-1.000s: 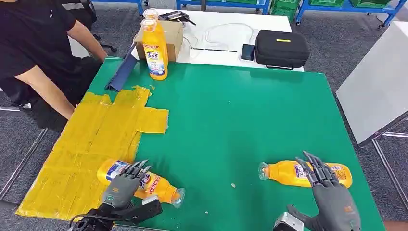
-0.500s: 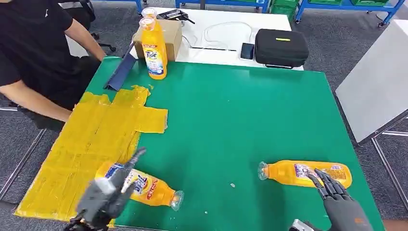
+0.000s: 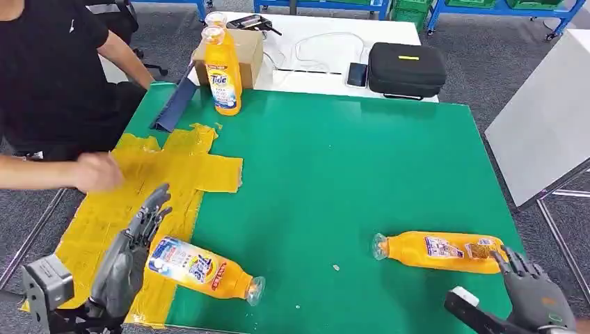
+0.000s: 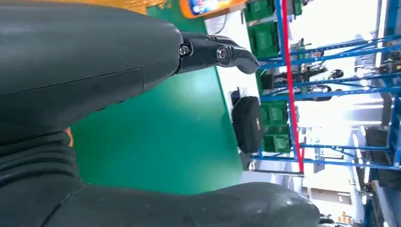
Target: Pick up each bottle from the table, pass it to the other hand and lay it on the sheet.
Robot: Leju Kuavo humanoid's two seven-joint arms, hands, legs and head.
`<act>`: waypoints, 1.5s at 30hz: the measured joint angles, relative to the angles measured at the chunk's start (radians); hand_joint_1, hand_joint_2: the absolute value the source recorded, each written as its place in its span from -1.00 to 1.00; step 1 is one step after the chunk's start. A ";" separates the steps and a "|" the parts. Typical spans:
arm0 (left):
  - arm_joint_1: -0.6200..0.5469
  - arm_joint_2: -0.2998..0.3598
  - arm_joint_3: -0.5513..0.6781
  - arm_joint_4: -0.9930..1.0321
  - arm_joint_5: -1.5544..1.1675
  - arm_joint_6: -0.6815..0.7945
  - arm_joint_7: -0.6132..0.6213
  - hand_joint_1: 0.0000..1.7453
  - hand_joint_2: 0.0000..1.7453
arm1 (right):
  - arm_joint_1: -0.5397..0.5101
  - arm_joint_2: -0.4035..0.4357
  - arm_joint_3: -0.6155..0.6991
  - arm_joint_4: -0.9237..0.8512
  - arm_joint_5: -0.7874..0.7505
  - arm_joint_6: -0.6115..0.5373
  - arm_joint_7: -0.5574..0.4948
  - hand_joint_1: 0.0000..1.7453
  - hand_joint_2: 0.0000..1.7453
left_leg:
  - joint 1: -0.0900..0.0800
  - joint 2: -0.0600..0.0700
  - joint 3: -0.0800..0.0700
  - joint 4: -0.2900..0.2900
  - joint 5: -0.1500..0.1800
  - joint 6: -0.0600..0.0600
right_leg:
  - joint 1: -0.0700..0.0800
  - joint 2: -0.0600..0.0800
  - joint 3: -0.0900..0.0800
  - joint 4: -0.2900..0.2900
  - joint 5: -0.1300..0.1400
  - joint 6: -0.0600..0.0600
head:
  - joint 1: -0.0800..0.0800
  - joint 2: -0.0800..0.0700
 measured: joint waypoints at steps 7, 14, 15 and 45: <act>-0.004 -0.003 0.000 -0.019 0.001 0.009 -0.009 -1.00 -1.00 | -0.031 0.011 -0.012 0.026 0.006 -0.002 0.010 -1.00 1.00 | 0.000 0.000 -0.001 0.000 0.000 0.000 | 0.000 0.000 0.000 0.000 0.000 0.000 | 0.000 0.000; -0.002 0.000 0.000 -0.007 0.002 -0.013 -0.025 -1.00 -1.00 | -0.092 0.029 -0.037 0.102 0.035 0.014 -0.001 -1.00 1.00 | 0.000 0.000 -0.001 0.000 0.000 0.000 | 0.000 0.000 -0.001 0.000 0.000 0.000 | 0.000 0.000; -0.009 0.000 -0.001 -0.006 0.014 -0.016 -0.016 -1.00 -1.00 | -0.105 0.032 -0.034 0.114 0.034 0.020 0.008 -1.00 1.00 | 0.000 0.000 -0.001 0.000 0.000 0.000 | 0.000 0.000 -0.001 0.000 0.000 0.000 | 0.000 0.000; -0.079 0.006 -0.026 0.021 0.071 -0.028 0.047 -1.00 -1.00 | -0.290 -0.001 0.238 0.235 0.051 0.072 0.137 -1.00 1.00 | 0.000 -0.001 -0.002 0.000 0.000 0.000 | 0.000 0.000 0.000 0.000 0.000 0.000 | 0.000 0.000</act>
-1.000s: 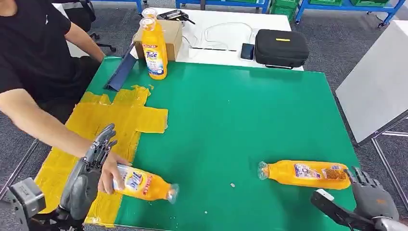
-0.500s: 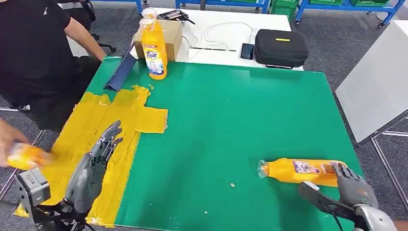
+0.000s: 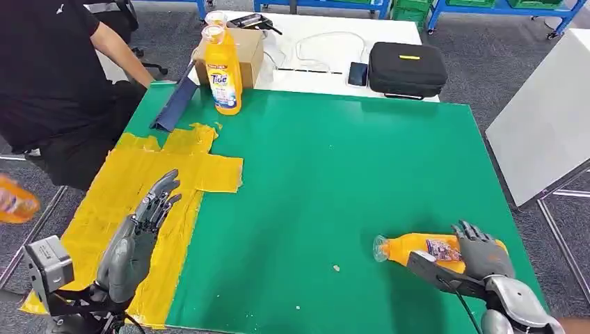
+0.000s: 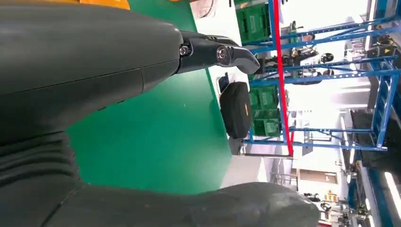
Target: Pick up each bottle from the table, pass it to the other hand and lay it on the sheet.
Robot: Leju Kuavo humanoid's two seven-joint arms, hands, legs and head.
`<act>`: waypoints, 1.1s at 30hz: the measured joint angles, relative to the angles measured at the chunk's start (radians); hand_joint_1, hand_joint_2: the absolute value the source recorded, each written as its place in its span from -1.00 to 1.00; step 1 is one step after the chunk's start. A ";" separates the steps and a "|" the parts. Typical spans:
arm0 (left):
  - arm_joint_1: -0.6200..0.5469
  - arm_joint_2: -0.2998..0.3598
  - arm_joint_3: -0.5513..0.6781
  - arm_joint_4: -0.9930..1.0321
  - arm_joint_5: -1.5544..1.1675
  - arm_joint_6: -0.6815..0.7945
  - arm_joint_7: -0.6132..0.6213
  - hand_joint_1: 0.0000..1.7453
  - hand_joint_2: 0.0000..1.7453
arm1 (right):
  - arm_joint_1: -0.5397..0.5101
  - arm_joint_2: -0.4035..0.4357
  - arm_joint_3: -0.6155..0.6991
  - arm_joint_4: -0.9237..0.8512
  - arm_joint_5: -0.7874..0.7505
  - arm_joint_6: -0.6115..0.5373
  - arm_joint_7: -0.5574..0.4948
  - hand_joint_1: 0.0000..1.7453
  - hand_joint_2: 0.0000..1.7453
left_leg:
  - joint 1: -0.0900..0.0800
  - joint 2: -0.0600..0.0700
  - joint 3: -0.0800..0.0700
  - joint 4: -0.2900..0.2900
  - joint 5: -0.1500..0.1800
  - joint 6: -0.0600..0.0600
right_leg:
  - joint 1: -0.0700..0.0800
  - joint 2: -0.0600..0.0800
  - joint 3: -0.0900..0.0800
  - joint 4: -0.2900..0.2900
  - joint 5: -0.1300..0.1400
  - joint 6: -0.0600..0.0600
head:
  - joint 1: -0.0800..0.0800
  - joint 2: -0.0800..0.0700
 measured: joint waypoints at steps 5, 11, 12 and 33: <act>-0.007 0.000 -0.002 0.000 0.010 -0.006 0.003 -1.00 -1.00 | -0.004 -0.011 0.015 0.018 -0.004 0.005 0.004 -1.00 1.00 | 0.000 0.000 0.000 0.000 0.000 0.000 | 0.000 0.000 0.000 0.000 0.000 0.000 | 0.000 0.000; -0.035 0.000 -0.011 0.010 0.035 -0.015 0.013 -1.00 -1.00 | 0.005 -0.067 0.036 0.082 -0.077 0.082 -0.034 1.00 1.00 | 0.000 0.000 0.001 0.001 0.000 0.000 | 0.000 0.000 0.000 0.000 0.000 0.000 | 0.000 0.000; -0.042 0.000 -0.014 0.014 0.042 -0.016 0.013 -1.00 -1.00 | 0.006 -0.084 0.043 0.099 -0.088 0.087 -0.045 1.00 1.00 | 0.000 0.000 0.001 0.001 0.000 0.000 | 0.000 0.000 0.000 0.000 0.000 0.000 | 0.000 0.000; -0.076 0.018 -0.063 0.098 0.059 -0.016 -0.037 -1.00 -1.00 | 0.045 -0.297 0.205 0.199 -0.473 0.030 -0.096 1.00 1.00 | 0.002 0.002 0.019 0.000 -0.006 0.002 | 0.004 0.003 0.013 -0.006 -0.003 0.002 | 0.000 0.000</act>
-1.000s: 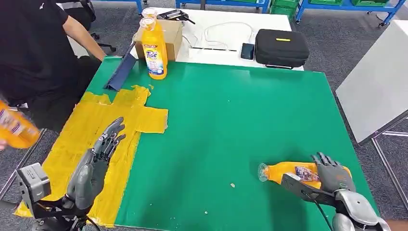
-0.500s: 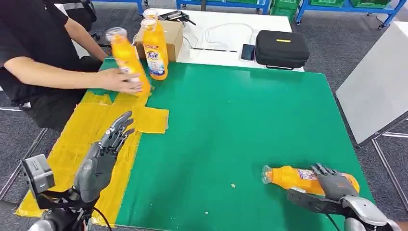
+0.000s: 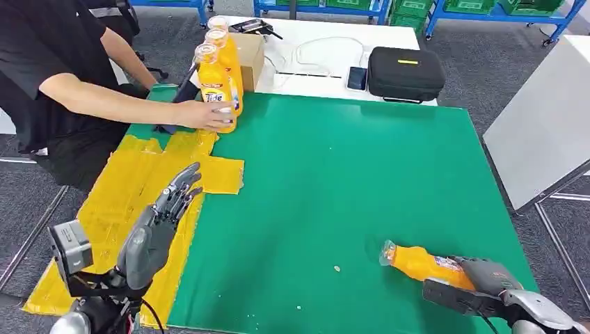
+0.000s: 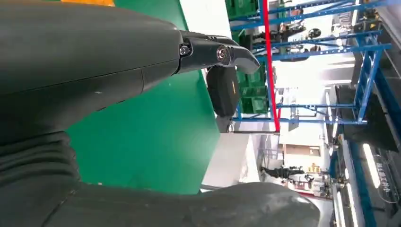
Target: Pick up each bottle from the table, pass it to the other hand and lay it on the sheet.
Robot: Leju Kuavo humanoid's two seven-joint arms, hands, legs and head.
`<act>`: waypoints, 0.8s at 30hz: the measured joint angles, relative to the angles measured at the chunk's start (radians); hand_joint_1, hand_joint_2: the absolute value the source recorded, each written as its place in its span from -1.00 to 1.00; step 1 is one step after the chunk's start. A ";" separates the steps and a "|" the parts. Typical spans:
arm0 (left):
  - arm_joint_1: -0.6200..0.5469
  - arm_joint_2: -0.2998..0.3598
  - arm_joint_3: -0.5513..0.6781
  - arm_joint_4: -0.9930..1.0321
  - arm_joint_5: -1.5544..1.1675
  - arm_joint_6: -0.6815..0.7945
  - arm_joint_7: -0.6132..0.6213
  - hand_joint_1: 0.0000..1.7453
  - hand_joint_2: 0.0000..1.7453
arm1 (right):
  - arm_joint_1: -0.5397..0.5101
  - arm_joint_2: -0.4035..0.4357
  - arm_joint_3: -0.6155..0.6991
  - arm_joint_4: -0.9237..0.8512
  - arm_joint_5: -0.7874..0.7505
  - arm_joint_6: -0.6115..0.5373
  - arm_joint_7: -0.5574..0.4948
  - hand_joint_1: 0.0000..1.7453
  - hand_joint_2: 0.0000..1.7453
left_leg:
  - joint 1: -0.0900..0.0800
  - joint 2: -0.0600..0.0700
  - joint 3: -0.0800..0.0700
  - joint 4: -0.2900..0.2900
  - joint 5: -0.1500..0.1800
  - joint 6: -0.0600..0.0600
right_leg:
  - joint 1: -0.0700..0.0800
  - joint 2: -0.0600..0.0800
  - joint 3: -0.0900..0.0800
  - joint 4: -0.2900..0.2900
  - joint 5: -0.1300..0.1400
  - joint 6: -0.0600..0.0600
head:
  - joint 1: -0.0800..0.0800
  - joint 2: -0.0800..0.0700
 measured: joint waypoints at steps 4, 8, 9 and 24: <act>0.065 0.001 0.014 -0.015 0.008 -0.002 0.009 -1.00 -1.00 | -0.024 0.152 -0.047 -0.046 -0.241 -0.045 -0.011 1.00 1.00 | 0.006 0.014 -0.001 0.000 -0.002 -0.003 | 0.006 0.014 0.005 -0.001 0.005 -0.006 | 0.002 0.000; 0.099 0.001 0.014 -0.031 0.032 -0.031 -0.001 -1.00 -1.00 | 0.016 0.383 -0.031 -0.167 -0.633 -0.074 -0.040 1.00 1.00 | 0.008 0.012 -0.002 0.000 -0.001 -0.007 | 0.007 0.014 0.001 0.000 0.005 -0.006 | 0.000 0.000; 0.106 0.001 0.014 -0.034 0.033 -0.039 -0.007 -1.00 -1.00 | 0.034 0.427 -0.015 -0.195 -0.710 -0.085 -0.050 1.00 1.00 | 0.008 0.005 -0.006 0.000 0.003 -0.008 | 0.007 0.009 -0.002 0.003 0.004 -0.006 | 0.000 0.000; 0.014 -0.036 -0.087 -0.039 -0.082 0.032 -0.078 -1.00 1.00 | -0.064 0.597 0.182 -0.261 -0.877 -0.304 -0.146 1.00 1.00 | 0.007 0.001 -0.017 0.000 0.006 -0.010 | 0.005 0.005 -0.011 0.005 0.005 -0.006 | 0.001 0.000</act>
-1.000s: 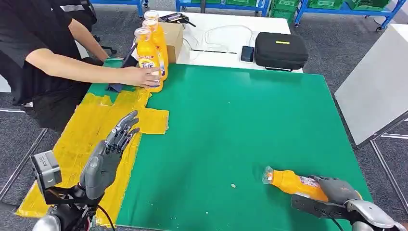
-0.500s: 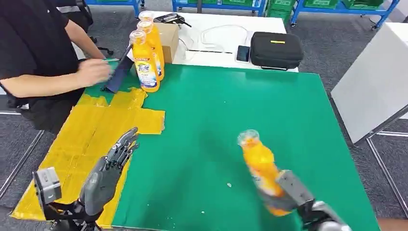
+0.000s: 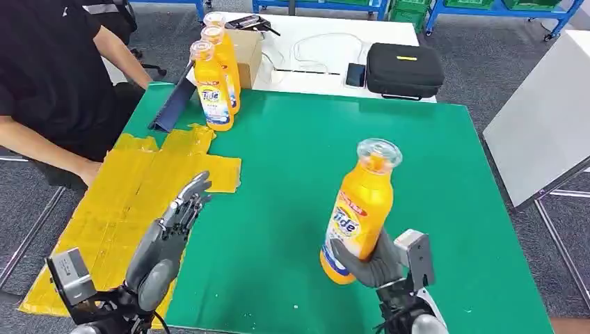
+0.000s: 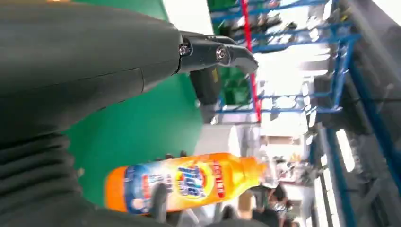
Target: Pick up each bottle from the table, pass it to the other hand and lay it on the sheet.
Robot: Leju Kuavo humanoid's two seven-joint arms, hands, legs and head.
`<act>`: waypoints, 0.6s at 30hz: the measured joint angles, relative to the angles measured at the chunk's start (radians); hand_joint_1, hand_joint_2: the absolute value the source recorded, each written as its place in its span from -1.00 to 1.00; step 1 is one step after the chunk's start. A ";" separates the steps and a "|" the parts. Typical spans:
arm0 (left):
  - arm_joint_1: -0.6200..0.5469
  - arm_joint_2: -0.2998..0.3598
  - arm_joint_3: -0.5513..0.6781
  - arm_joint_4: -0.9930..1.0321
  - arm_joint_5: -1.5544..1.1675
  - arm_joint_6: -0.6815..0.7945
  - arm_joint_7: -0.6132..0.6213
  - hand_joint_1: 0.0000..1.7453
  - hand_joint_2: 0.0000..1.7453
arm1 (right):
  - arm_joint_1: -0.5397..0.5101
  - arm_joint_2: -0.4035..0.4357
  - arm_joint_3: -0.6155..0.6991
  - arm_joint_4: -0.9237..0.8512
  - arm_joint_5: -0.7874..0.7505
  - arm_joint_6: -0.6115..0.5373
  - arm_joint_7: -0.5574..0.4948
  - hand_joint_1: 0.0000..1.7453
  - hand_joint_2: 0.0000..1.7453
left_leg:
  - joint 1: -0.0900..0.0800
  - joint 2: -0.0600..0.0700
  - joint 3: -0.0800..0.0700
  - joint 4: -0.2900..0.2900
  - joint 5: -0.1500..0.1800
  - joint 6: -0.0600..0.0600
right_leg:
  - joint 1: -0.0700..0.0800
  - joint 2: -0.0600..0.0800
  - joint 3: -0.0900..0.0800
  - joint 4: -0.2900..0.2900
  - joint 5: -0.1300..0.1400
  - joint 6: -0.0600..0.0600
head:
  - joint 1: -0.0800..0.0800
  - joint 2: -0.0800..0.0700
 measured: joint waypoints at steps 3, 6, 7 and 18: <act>-0.012 -0.004 -0.041 -0.030 -0.055 0.073 0.011 -1.00 1.00 | -0.062 -0.001 0.064 0.016 0.036 -0.049 0.018 1.00 1.00 | 0.000 0.001 0.000 0.000 0.000 0.000 | 0.000 0.000 0.000 0.000 0.000 0.000 | 0.000 0.000; -0.017 -0.007 -0.091 -0.063 -0.076 0.129 0.059 -1.00 1.00 | -0.161 0.007 0.130 0.035 0.079 -0.056 0.120 1.00 1.00 | 0.000 0.002 -0.001 0.000 0.000 0.000 | 0.000 0.000 -0.002 0.000 0.000 0.000 | 0.000 0.000; -0.024 -0.007 -0.110 -0.075 -0.075 0.151 0.082 -1.00 1.00 | -0.195 0.013 0.151 0.036 0.098 -0.063 0.152 1.00 1.00 | 0.000 0.002 -0.001 0.000 0.000 0.000 | 0.000 0.000 -0.002 0.000 0.000 0.000 | 0.000 0.000; -0.063 -0.007 -0.180 -0.065 0.026 0.221 0.135 -1.00 1.00 | -0.373 0.015 0.348 0.074 0.295 -0.144 0.159 1.00 1.00 | 0.000 -0.001 -0.003 0.000 0.000 0.000 | 0.000 0.000 -0.003 0.000 0.000 0.000 | 0.000 0.000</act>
